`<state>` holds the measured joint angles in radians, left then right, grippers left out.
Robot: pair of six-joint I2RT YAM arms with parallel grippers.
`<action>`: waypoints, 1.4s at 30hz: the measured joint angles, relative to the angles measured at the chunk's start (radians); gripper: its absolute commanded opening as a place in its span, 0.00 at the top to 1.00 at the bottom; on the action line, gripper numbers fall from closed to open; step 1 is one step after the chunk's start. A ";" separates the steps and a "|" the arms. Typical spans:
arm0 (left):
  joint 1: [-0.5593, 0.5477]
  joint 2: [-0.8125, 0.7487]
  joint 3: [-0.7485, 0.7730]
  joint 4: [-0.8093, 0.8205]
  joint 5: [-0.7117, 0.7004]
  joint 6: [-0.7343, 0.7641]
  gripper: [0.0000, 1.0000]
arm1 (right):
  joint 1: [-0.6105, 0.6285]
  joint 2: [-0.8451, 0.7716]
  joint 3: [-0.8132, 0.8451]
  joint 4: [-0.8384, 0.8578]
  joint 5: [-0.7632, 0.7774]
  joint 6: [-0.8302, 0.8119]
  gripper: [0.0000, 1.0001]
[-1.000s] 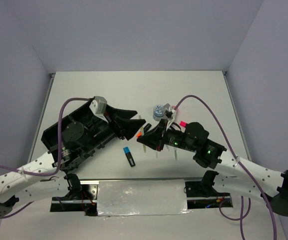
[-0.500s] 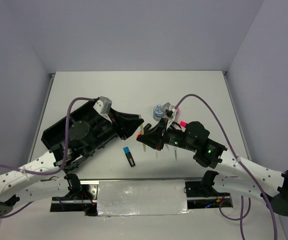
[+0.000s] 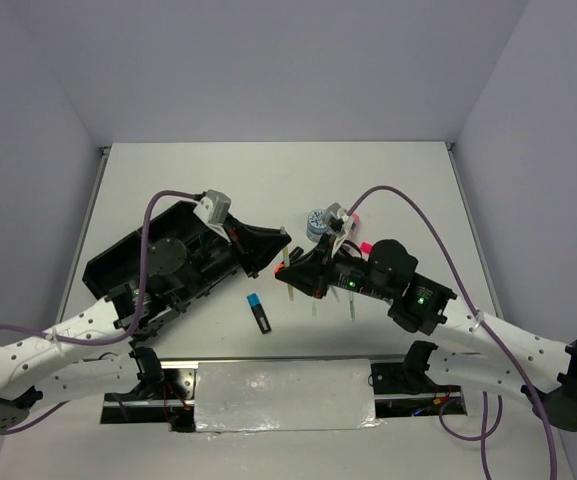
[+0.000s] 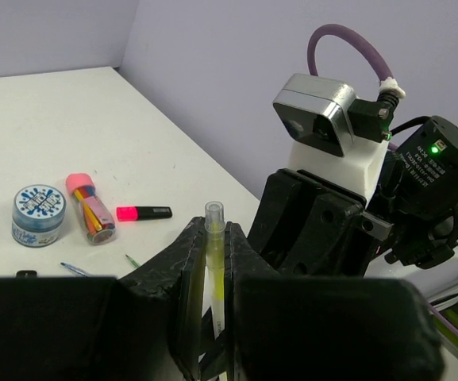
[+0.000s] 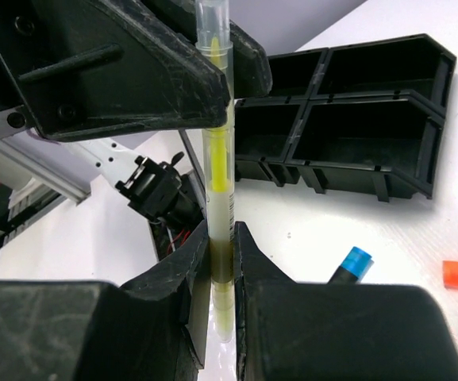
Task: Sort the stationery into containers
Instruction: Close the pen cap on the pen.
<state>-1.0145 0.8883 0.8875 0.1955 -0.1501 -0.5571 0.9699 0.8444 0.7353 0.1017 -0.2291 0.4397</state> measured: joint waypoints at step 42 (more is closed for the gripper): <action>-0.113 0.006 0.214 -0.229 -0.184 0.036 0.34 | -0.012 0.045 0.205 -0.195 -0.060 -0.112 1.00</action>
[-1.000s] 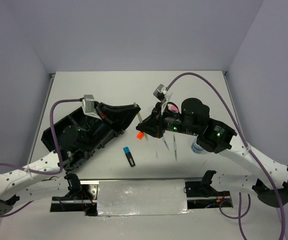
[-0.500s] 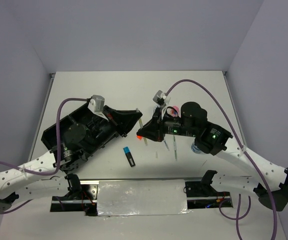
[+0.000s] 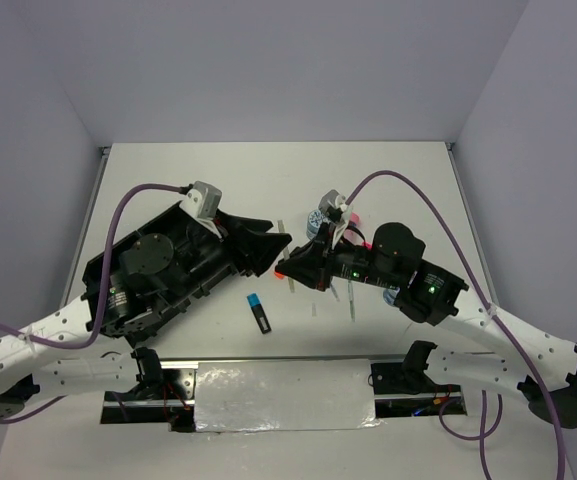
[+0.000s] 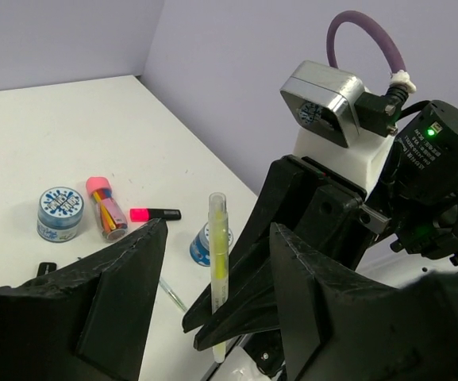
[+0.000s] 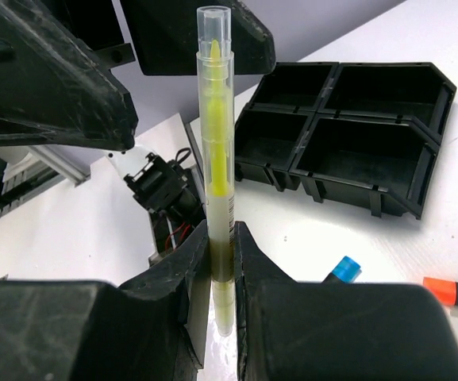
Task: Sort the stationery into containers
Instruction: Close the pen cap on the pen, then place the pen in the storage box.
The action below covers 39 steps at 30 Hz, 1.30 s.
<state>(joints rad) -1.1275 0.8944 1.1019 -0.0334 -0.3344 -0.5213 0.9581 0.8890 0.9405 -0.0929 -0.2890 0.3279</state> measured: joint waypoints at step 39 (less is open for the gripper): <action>0.011 0.058 -0.041 -0.095 -0.051 -0.027 1.00 | 0.023 0.059 -0.006 0.034 0.088 0.024 0.00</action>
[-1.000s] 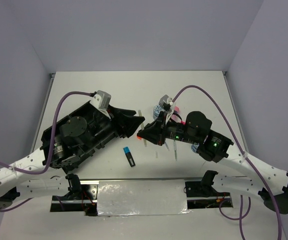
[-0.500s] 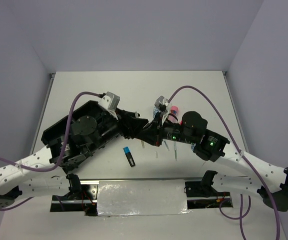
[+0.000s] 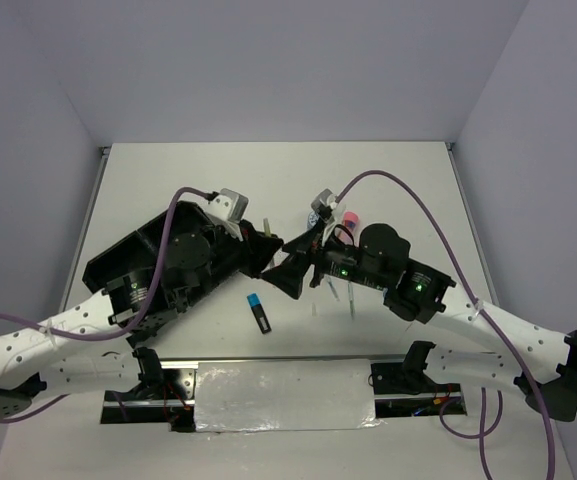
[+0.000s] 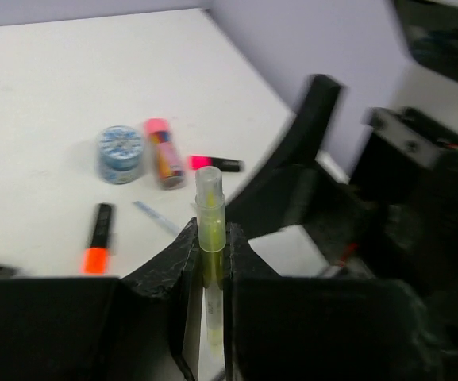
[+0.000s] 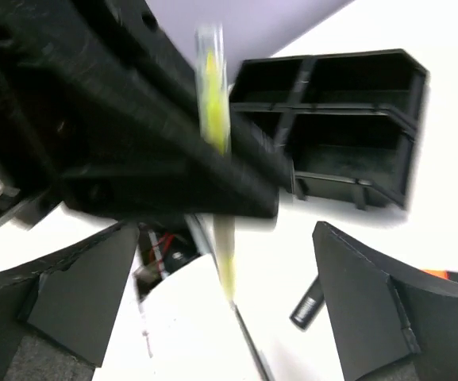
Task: Sort the stationery into containers
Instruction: Place the pen in the storage box.
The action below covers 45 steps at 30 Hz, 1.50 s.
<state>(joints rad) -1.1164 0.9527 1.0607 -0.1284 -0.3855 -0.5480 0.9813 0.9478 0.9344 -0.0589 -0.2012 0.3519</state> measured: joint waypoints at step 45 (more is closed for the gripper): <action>0.579 0.398 -0.206 -0.007 -0.168 0.443 0.34 | -0.005 -0.486 -0.267 -0.272 0.338 -0.017 0.00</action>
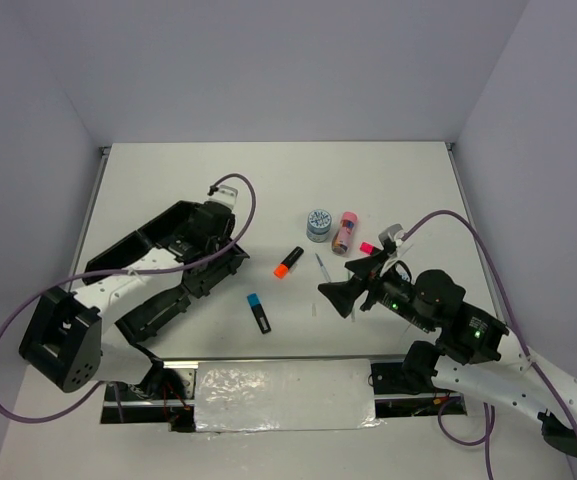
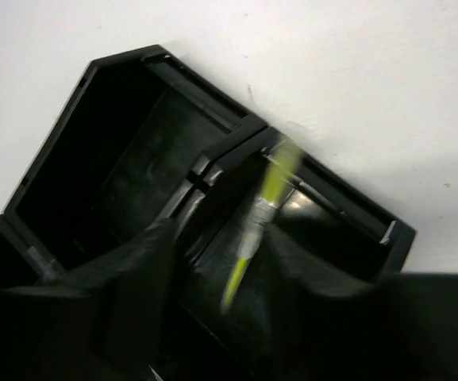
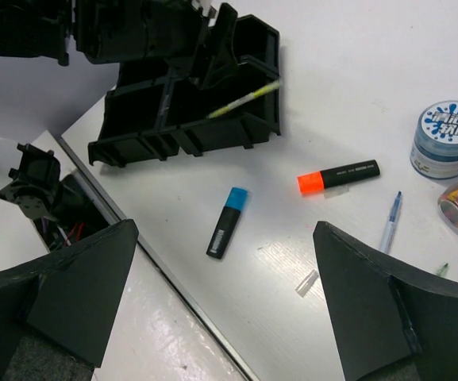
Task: Sort the stationery into containers
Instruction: Place the pen in the storage box, then pick up the pen from the center of the board.
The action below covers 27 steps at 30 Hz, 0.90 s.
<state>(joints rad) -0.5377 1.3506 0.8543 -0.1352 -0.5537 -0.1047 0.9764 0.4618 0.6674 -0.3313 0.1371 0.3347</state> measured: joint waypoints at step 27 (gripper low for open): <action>0.005 -0.564 0.111 -0.371 0.184 -0.294 0.01 | -0.322 0.576 0.044 -0.287 0.188 0.200 0.44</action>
<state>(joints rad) -0.5323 0.7868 0.9657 -0.5064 -0.3695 -0.3985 0.6544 1.0382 0.7116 -0.6182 0.3252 0.5350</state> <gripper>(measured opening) 0.993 0.575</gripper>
